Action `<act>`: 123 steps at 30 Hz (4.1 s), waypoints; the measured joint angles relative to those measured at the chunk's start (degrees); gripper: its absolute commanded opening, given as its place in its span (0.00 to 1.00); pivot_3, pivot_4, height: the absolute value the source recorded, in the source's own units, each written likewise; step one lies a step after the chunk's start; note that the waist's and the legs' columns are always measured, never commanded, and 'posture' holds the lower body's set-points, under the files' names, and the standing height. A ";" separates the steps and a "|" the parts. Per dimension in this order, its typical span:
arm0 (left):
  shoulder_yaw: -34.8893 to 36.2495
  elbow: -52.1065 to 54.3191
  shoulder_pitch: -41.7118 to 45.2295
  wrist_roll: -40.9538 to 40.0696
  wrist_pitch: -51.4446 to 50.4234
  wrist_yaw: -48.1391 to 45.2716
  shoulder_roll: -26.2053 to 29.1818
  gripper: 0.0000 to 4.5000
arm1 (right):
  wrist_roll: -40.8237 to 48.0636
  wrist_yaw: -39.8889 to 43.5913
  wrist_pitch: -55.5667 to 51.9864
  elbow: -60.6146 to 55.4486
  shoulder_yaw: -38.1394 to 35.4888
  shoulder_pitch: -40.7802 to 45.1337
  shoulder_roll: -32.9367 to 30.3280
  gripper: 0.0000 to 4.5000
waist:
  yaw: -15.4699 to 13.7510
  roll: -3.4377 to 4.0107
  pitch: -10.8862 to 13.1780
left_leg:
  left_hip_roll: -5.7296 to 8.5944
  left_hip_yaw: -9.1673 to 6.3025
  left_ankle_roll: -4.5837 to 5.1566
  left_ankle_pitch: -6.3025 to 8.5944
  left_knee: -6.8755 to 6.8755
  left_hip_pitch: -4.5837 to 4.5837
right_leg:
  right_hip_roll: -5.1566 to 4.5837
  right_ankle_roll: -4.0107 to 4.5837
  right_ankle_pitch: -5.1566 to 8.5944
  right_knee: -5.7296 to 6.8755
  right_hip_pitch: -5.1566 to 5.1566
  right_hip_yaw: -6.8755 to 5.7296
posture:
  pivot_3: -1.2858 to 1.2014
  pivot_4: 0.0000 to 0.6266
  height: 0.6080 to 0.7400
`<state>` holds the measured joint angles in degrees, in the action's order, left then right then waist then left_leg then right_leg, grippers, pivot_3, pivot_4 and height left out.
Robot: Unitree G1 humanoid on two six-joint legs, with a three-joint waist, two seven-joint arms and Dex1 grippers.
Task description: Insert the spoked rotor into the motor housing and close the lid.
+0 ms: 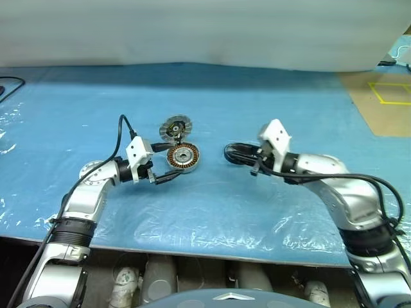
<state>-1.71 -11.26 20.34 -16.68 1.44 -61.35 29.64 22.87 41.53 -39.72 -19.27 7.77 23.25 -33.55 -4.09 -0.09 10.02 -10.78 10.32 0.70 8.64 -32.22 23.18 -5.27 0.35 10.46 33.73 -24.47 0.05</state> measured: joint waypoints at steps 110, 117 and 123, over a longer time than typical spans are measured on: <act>7.19 11.27 -14.92 -2.46 1.38 5.35 3.28 1.00 | -42.93 26.23 57.57 82.86 22.29 45.52 26.06 0.66 | 0.43 -0.08 0.04 | -0.47 0.12 -0.09 0.08 -0.72 0.28 | 0.14 0.61 0.27 1.32 -0.65 -0.08 | 0.52 0.24 1.00; 6.85 10.37 -14.89 -2.13 2.59 5.39 2.99 1.00 | -47.27 23.78 62.42 81.95 24.74 45.53 25.56 0.45 | 0.52 -0.08 0.04 | -0.46 0.13 -0.10 0.09 -0.71 0.14 | 0.13 0.60 0.27 1.46 -0.61 -0.03 | 0.52 0.24 1.00; 6.25 8.98 -14.87 -1.96 3.88 5.34 2.60 1.00 | -48.79 24.03 64.07 80.11 25.90 45.41 24.25 0.45 | 0.36 -0.08 0.04 | -0.47 0.14 -0.10 0.09 -0.71 0.14 | 0.13 0.61 0.27 1.49 -0.62 -0.03 | 0.52 0.24 1.00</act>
<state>4.54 -2.29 5.47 -18.63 5.31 -56.01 32.24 -25.92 65.56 24.36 60.84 33.67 68.66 -9.30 -3.73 -0.17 10.06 -11.25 10.46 0.60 8.73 -32.93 23.33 -5.14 0.95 10.74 35.22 -25.09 0.02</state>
